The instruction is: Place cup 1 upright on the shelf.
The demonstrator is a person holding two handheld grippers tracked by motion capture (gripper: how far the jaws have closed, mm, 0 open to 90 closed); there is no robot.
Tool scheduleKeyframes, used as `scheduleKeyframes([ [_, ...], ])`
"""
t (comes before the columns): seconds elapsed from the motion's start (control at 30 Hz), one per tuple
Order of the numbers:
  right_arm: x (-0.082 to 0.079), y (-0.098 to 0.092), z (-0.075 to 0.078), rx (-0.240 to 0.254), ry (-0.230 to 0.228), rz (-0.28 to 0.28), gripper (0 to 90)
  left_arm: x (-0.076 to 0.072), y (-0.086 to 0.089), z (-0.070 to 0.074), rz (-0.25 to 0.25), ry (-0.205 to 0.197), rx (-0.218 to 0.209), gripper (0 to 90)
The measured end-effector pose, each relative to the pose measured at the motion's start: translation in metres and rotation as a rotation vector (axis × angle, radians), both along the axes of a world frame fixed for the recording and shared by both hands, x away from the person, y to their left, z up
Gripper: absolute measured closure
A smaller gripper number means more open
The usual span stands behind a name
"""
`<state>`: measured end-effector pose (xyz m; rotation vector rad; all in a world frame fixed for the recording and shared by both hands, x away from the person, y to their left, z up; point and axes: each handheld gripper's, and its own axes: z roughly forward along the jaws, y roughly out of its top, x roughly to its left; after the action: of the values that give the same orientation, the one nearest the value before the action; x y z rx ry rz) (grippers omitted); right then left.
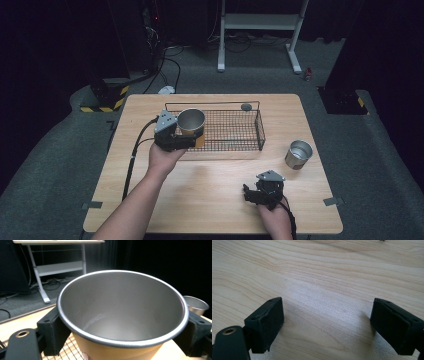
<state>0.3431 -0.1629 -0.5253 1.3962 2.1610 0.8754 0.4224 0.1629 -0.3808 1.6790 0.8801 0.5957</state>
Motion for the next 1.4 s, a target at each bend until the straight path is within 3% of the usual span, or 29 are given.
scheduleKeyframes([
  [0.53,0.0,0.0,0.0,0.002,0.002,0.001,11.5,0.03,0.006,-0.003,0.069,0.004,0.002,14.0],
  [0.73,0.0,0.0,0.0,-0.002,-0.004,0.007,11.6,0.042,0.009,-0.011,0.087,0.024,0.002,14.1],
  [0.87,0.0,0.0,0.0,-0.001,-0.004,0.007,11.6,0.05,0.007,-0.016,0.099,0.041,0.037,14.0],
  [1.4,0.0,0.0,0.0,-0.002,0.0,0.007,11.6,0.072,0.008,-0.042,0.147,0.12,0.05,14.0],
])
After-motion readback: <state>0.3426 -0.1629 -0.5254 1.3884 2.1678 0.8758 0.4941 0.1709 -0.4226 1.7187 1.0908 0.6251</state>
